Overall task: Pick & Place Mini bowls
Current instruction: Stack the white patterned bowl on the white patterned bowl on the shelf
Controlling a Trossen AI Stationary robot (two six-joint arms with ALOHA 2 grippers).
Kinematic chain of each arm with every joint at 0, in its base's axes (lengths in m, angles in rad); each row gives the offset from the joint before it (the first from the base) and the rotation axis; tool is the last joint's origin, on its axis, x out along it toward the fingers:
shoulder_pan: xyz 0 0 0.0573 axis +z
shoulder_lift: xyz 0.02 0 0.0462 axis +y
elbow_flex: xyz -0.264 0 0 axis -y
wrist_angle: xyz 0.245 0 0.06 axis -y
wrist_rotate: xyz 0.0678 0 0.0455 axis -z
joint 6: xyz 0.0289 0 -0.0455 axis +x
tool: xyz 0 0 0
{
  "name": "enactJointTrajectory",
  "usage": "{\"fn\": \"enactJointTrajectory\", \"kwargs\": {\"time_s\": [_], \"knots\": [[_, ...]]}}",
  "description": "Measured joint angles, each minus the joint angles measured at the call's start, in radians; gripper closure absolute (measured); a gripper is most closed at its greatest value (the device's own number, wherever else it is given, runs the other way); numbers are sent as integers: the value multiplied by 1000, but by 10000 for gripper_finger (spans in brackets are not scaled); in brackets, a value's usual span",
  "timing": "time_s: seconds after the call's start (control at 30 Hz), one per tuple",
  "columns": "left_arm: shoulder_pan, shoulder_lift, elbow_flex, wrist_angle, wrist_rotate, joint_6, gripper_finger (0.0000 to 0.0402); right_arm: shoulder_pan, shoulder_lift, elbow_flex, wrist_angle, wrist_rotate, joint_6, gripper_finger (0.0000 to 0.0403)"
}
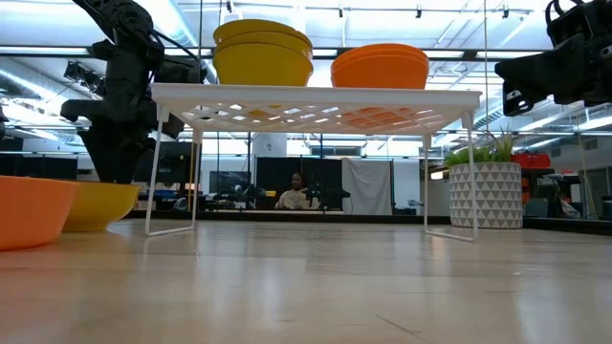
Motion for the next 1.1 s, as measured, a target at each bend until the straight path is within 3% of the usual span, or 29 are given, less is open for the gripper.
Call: {"fn": "enactJointTrajectory", "kwargs": {"time_s": [0.77,1.1], "knots": [[0,48,0,32,0,3,209,0,0,0,0,0,0,376],[0,48,0,22,11,2,323,0,0,0,0,0,0,376]]}}
